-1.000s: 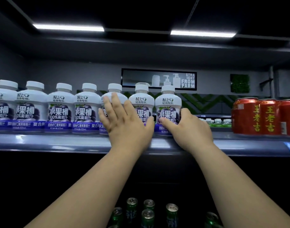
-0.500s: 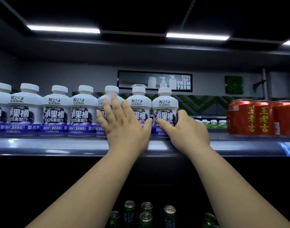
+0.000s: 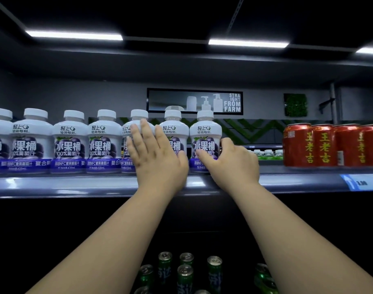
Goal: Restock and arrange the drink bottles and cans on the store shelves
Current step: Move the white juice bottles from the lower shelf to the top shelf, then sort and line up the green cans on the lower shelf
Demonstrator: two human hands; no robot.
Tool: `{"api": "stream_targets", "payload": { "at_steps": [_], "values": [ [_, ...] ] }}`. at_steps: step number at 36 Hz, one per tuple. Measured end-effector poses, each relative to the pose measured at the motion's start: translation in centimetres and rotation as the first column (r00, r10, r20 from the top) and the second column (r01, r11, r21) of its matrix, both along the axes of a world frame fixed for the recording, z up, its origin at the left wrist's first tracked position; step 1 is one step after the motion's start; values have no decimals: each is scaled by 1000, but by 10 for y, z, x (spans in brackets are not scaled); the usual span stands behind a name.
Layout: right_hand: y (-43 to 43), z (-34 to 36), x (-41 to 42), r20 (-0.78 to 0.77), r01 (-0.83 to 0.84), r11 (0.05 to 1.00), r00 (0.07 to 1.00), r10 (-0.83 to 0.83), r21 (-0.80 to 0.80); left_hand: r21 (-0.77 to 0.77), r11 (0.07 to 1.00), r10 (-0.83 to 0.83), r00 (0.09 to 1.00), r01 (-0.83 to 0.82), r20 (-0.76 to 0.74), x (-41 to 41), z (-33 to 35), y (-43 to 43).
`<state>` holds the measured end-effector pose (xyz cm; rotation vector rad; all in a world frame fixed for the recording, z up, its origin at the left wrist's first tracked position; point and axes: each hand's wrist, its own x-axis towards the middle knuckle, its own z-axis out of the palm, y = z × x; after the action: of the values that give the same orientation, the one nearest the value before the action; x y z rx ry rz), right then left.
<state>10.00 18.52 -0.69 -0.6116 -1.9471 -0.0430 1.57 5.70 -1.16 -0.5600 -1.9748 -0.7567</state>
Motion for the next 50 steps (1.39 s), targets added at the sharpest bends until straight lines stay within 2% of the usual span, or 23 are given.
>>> {"api": "stream_targets", "payload": {
  "at_steps": [3, 7, 13, 19, 22, 27, 30, 36, 50],
  "values": [
    [-3, -2, 1, -20, 62, 998, 998, -62, 11, -7, 1000, -23, 1000, 23, 10, 2, -1, -2],
    [-7, -14, 3, -15, 43, 999, 999, -43, 1, -76, 997, -21, 1000, 22, 14, 3, -5, -4],
    [-13, -69, 24, 191, -29, 993, 982, 7, 114, -284, 959, -9, 999, -3, -41, 10, -43, -18],
    [-20, -113, 52, 356, -140, 982, 930, 87, 125, -443, 896, 4, 999, -24, -46, 29, -87, -41],
    [-26, -135, 63, 406, -251, 966, 891, 205, 63, -478, 879, -14, 999, -11, -48, 41, -112, -52],
    [-32, -176, 73, 490, -402, 899, 756, 434, -175, -502, 852, -124, 989, 146, 77, 60, -159, -68],
    [-33, -197, 78, 531, -423, 862, 681, 505, -278, -495, 846, -109, 973, 198, 204, 72, -192, -74],
    [-39, -225, 90, 579, -480, 800, 558, 594, -359, -515, 833, 10, 924, 203, 382, 96, -250, -89],
    [-102, -277, 77, 595, -586, 672, 363, 717, -452, -440, 894, 187, 819, 89, 543, 127, -301, -176]
  ]
}}
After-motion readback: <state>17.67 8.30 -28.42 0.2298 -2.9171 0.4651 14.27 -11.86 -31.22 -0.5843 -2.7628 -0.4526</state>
